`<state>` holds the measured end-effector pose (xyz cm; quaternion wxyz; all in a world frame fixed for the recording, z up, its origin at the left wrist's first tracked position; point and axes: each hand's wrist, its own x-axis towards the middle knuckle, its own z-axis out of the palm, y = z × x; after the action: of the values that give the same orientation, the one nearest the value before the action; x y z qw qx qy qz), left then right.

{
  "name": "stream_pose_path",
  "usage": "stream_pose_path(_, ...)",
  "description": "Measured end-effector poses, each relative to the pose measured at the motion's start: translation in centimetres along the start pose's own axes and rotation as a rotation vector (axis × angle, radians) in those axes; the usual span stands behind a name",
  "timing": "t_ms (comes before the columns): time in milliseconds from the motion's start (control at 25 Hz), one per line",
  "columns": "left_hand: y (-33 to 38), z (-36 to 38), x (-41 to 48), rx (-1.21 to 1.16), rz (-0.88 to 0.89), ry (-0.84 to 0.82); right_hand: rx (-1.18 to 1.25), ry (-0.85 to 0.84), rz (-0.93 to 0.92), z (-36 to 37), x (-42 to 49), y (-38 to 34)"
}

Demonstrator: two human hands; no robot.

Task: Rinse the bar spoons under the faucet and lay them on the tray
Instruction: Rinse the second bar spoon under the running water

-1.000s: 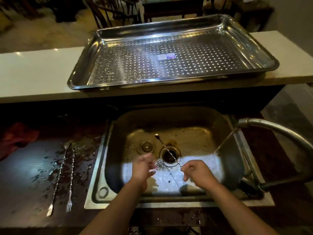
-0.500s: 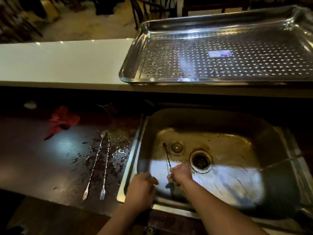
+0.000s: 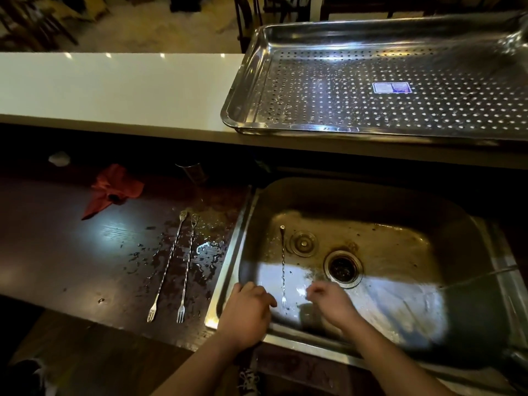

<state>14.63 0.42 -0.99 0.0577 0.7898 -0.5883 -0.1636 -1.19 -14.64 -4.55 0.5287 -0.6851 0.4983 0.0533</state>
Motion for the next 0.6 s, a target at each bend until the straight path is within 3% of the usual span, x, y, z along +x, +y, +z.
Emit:
stream_pose_path(160,0.2,-0.9,-0.2,-0.216,-0.054,0.073,-0.222,0.176,-0.016,-4.7,-3.9,2.6)
stream_pose_path(320,-0.5,-2.7,-0.1,-0.555,-0.333,0.334,-0.252,0.202,-0.054,-4.3,-5.2,3.6)
stream_pose_path(440,-3.5,-4.5,0.4,-0.369,-0.476,0.501,-0.229,0.230,-0.057,-3.9,-5.4,3.7)
stream_pose_path(600,-6.5,-6.3,0.3,-0.016,-0.679,0.367,-0.222,0.217,-0.044,-3.8,-5.2,3.9)
